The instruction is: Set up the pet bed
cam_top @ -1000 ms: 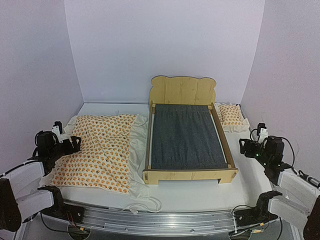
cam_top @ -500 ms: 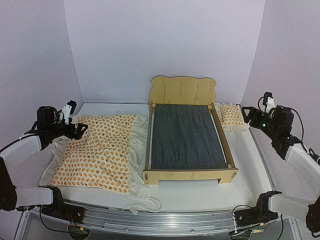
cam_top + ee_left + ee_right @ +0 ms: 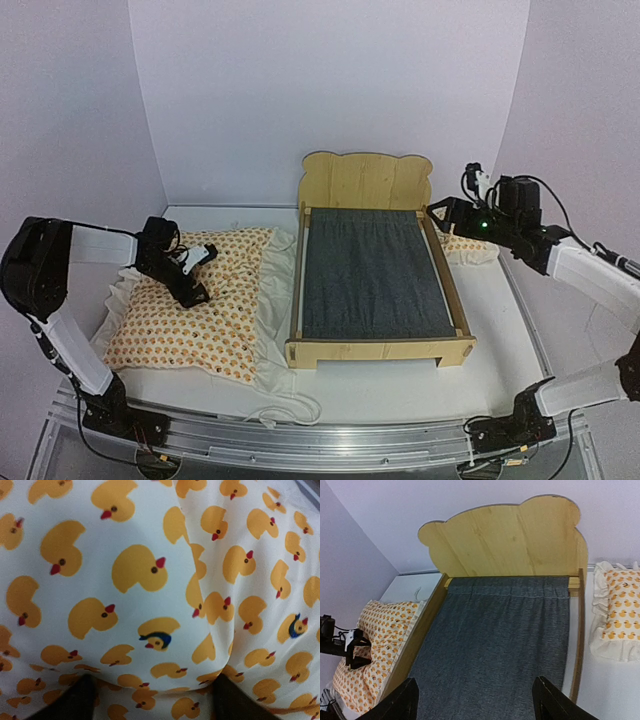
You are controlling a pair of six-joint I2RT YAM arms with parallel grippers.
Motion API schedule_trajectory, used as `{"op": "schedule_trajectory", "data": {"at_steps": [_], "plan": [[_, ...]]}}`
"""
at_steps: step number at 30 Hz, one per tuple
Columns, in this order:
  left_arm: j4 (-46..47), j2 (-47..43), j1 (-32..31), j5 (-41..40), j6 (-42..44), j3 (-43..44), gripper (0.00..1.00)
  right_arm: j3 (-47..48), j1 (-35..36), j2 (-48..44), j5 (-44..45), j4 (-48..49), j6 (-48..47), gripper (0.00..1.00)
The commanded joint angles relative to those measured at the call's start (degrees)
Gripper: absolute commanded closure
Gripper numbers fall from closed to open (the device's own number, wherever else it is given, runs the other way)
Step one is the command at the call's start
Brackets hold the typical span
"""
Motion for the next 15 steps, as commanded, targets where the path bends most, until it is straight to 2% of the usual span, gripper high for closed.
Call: {"op": "schedule_trajectory", "data": {"at_steps": [1,2,3,7,11,15], "plan": [[1.2,3.6,-1.6,-3.0,-0.8,1.4,0.85,5.3,4.9,2.9,3.2,-2.9,-0.1,0.22],[0.1,3.5,-1.7,-2.8,-2.2,2.7,0.98,6.0,6.1,3.7,3.5,-3.0,0.1,0.22],[-1.1,2.9,-1.6,-2.0,-3.5,4.2,1.00,6.8,7.2,4.5,3.6,-3.1,0.2,0.22],[-5.8,-3.5,-1.4,1.5,-9.2,13.6,1.00,10.5,12.6,8.0,4.7,-3.1,0.9,0.23],[-16.6,-6.2,-1.4,7.8,-15.6,31.4,1.00,16.8,18.7,13.7,3.3,-3.1,2.6,0.23],[-23.0,-7.3,-2.6,12.9,-20.2,45.3,1.00,24.9,21.0,20.7,-2.1,-3.1,11.1,0.21]]}}
